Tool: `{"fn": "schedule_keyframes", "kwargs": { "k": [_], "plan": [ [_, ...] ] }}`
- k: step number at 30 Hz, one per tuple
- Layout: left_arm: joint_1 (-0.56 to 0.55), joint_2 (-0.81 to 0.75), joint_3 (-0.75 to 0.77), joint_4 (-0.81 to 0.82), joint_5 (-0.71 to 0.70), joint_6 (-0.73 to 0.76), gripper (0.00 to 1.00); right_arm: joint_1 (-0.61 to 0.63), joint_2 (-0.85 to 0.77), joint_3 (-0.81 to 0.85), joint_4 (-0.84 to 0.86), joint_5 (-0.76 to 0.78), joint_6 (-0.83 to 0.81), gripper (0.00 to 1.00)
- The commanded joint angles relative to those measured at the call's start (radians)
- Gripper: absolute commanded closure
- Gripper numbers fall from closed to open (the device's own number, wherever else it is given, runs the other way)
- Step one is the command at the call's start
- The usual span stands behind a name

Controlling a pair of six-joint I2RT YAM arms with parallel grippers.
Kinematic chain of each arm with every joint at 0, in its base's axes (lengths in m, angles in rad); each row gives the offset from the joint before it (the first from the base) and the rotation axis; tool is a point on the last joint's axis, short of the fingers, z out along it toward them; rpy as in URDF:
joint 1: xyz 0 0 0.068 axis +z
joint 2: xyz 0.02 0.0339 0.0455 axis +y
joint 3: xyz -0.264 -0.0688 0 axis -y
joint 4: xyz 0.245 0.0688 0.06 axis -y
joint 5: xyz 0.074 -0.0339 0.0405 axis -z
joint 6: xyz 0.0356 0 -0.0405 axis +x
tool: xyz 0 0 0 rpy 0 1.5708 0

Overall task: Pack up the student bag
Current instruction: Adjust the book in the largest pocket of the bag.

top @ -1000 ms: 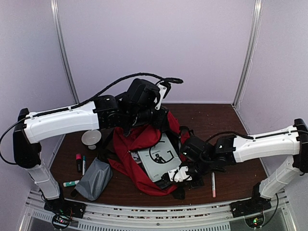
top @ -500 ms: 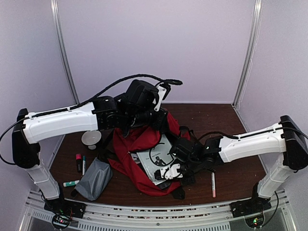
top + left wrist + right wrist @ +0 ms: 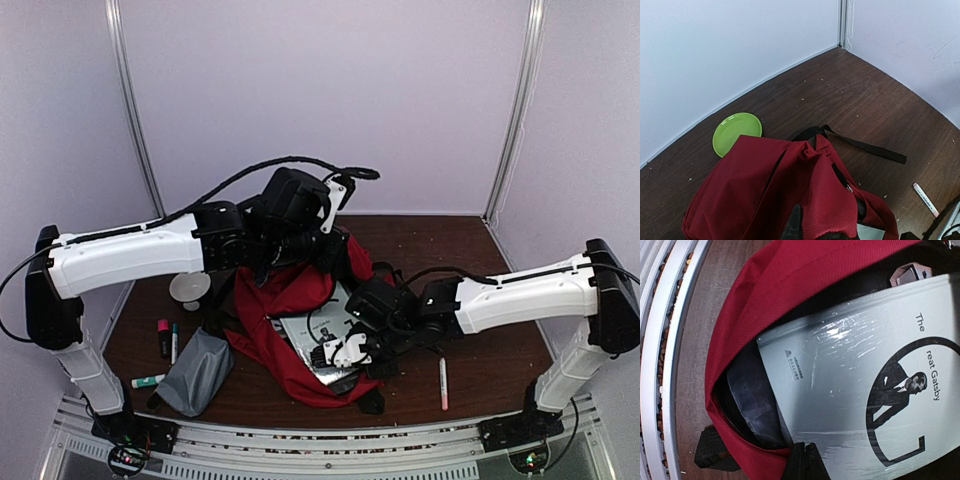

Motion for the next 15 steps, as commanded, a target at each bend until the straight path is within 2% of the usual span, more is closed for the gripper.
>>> {"fn": "schedule_keyframes", "kwargs": {
  "k": [1,8,15],
  "plan": [
    [0.005,-0.039,-0.001,0.091,0.009,0.006,1.0,0.018,0.025,-0.006,0.03,0.026,-0.029,1.0],
    [0.005,-0.05,-0.007,0.088,0.002,0.006,1.0,0.022,0.079,-0.026,0.053,0.057,-0.056,1.0],
    [0.006,-0.054,-0.015,0.09,-0.01,0.002,1.0,0.03,0.08,-0.05,0.027,0.0,-0.116,1.0]
  ]
}}
